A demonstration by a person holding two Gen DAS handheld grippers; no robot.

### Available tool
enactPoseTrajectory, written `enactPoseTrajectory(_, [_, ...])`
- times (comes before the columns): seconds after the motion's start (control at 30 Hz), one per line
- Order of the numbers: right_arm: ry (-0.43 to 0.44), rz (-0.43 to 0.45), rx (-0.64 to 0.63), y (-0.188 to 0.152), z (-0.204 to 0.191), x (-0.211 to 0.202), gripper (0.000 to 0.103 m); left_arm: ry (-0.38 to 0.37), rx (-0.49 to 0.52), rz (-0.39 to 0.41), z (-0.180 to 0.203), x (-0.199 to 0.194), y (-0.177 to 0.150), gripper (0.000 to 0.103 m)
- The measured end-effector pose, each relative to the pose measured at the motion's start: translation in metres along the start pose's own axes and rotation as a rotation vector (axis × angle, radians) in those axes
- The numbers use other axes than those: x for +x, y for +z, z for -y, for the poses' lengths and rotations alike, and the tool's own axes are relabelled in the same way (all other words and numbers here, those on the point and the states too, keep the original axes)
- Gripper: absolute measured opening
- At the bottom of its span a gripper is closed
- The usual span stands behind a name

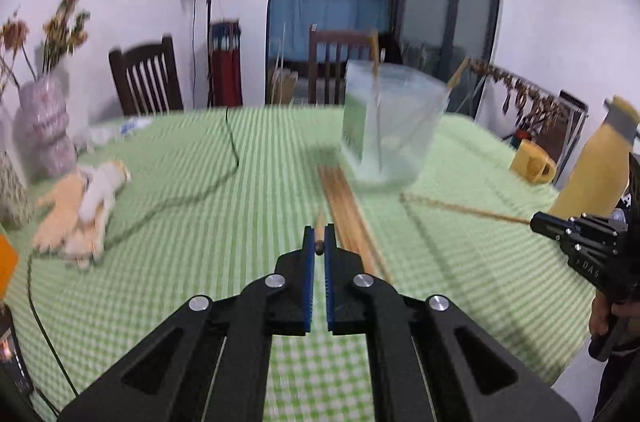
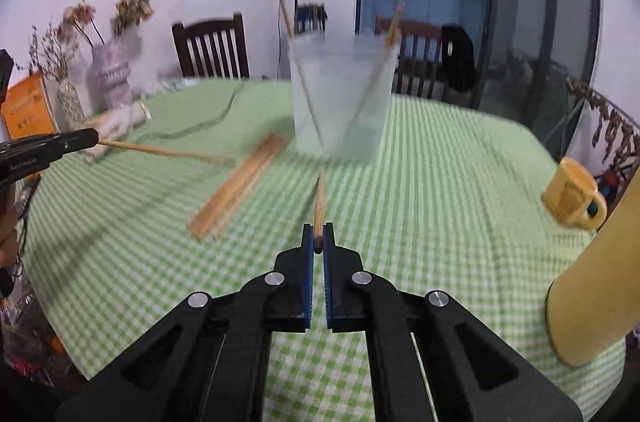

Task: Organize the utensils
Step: 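Lower both held chopsticks upright toward the clear container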

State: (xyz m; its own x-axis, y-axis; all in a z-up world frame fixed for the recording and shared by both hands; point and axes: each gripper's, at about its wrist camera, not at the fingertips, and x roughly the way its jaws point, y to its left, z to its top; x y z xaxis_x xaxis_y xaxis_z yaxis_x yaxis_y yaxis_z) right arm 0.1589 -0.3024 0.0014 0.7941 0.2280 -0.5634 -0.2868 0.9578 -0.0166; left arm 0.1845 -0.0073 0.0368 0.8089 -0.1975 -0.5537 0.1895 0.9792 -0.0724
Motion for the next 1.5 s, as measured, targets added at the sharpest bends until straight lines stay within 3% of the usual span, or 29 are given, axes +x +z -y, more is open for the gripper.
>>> enactPoseTrajectory(0.33, [-0.001,0.12,-0.028,0.034,0.011,-0.028,0.004,-0.033,0.08,0.139,0.025,-0.026,0.055,0.001])
enactPoseTrajectory(0.5, [0.016,0.151,-0.034,0.054,0.017,-0.033,0.004,-0.079,0.069,0.16,0.035,-0.03,0.079,0.001])
enactPoseTrajectory(0.77, [0.024,0.152,-0.025,0.066,0.02,-0.025,0.004,-0.168,0.075,0.144,0.058,-0.026,0.091,0.001])
enactPoseTrajectory(0.93, [0.042,0.135,-0.015,0.075,0.028,-0.018,0.004,-0.226,0.094,0.08,0.075,-0.001,0.103,0.001])
enactPoseTrajectory(1.07, [0.051,0.114,0.023,0.087,0.04,-0.008,0.004,-0.219,0.115,0.022,0.089,0.038,0.109,0.002])
enactPoseTrajectory(1.5, [0.03,0.116,0.029,0.094,0.046,0.002,0.005,-0.188,0.174,0.027,0.11,0.053,0.122,0.002])
